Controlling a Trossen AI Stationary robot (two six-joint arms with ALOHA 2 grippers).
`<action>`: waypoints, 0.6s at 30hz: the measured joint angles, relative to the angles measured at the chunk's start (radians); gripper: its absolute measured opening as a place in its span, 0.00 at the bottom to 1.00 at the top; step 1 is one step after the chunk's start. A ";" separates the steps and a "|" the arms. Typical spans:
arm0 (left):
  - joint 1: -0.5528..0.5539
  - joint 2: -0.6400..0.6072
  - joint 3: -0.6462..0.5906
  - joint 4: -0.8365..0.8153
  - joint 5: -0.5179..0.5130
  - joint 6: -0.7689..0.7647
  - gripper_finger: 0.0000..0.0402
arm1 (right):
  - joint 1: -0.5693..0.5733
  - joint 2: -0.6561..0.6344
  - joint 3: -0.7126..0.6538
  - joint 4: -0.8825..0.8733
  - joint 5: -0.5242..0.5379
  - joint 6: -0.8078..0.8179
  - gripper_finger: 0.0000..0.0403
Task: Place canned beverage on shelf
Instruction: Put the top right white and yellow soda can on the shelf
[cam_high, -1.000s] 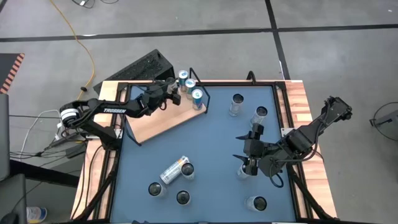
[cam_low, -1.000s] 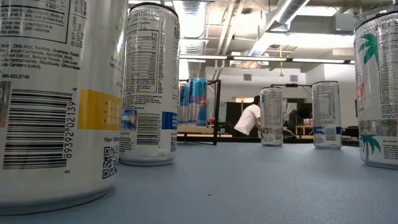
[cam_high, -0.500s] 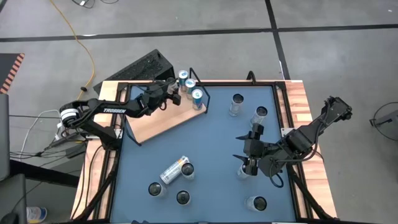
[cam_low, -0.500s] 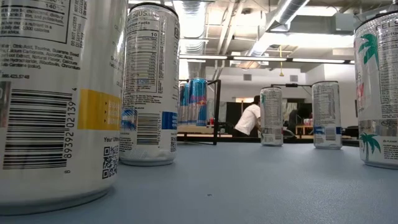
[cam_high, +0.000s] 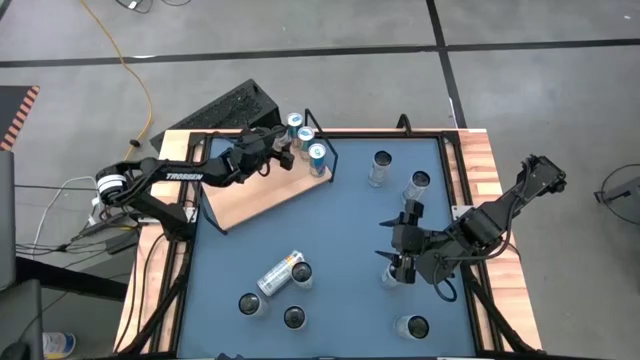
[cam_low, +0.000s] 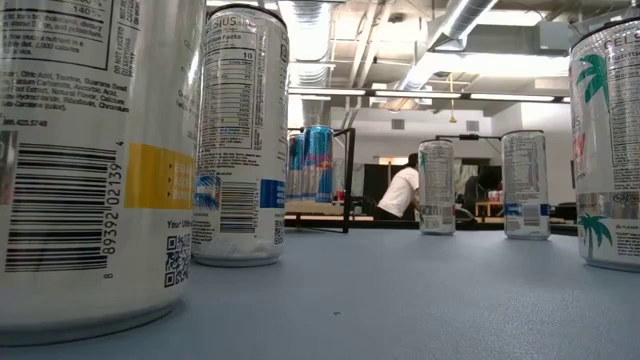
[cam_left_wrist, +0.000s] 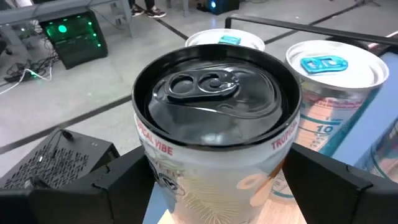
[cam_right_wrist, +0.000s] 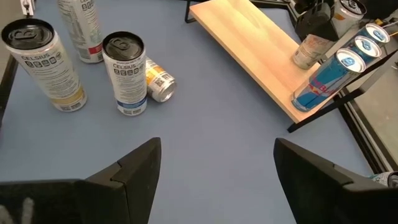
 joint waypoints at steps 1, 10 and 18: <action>0.000 0.000 0.004 -0.008 -0.004 0.000 0.78 | 0.000 0.000 0.000 0.000 0.000 0.000 0.73; 0.000 -0.044 0.023 -0.054 -0.112 0.000 0.78 | 0.024 0.000 0.000 0.000 0.000 0.000 0.73; 0.000 -0.049 0.023 -0.084 -0.130 0.000 0.78 | 0.029 0.000 0.000 0.000 0.000 0.018 0.73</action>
